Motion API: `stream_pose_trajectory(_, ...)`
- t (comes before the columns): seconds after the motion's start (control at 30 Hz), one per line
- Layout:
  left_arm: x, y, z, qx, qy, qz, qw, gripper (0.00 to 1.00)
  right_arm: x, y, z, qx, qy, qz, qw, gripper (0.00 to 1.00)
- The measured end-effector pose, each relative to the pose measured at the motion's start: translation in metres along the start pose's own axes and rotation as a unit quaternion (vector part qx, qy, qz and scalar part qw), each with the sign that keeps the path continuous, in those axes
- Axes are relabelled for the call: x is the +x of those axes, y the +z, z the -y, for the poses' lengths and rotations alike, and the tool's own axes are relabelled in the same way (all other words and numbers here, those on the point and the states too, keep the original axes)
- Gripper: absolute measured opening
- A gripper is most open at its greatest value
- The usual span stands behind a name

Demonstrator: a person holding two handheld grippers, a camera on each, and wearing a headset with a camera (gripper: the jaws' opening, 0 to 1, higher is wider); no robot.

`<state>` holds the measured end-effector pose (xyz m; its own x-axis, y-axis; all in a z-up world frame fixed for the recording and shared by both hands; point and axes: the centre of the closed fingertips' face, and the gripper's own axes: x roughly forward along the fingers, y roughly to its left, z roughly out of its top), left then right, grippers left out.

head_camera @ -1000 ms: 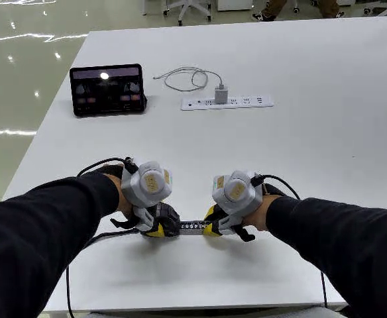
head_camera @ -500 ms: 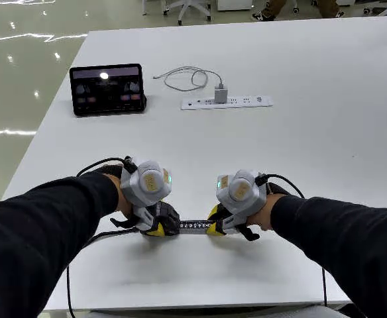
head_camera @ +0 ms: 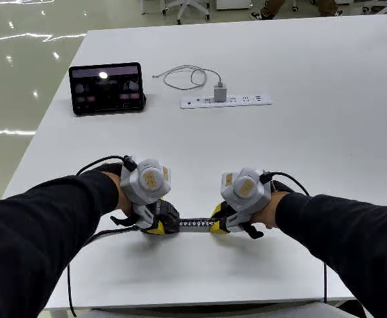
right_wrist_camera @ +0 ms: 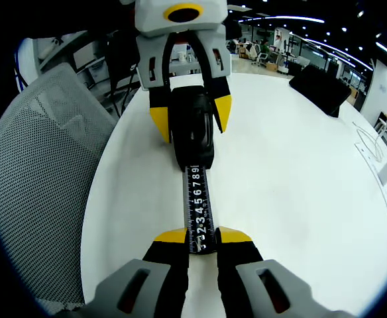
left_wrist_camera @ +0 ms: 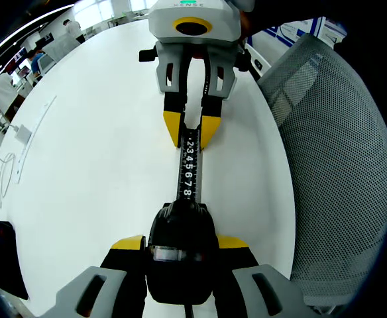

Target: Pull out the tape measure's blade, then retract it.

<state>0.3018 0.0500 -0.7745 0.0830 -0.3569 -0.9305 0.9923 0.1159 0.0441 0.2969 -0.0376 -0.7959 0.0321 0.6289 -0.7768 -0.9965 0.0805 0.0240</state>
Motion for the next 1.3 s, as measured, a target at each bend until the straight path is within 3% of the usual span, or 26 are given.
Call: stream_pose_trajectory(1.3, -0.001, 0.001, -0.001, -0.004, 0.007, 0.008, 0.9999, 0.34, -0.013, -0.013, 0.005, -0.001, -0.007, -0.003, 1.0000, 0.11)
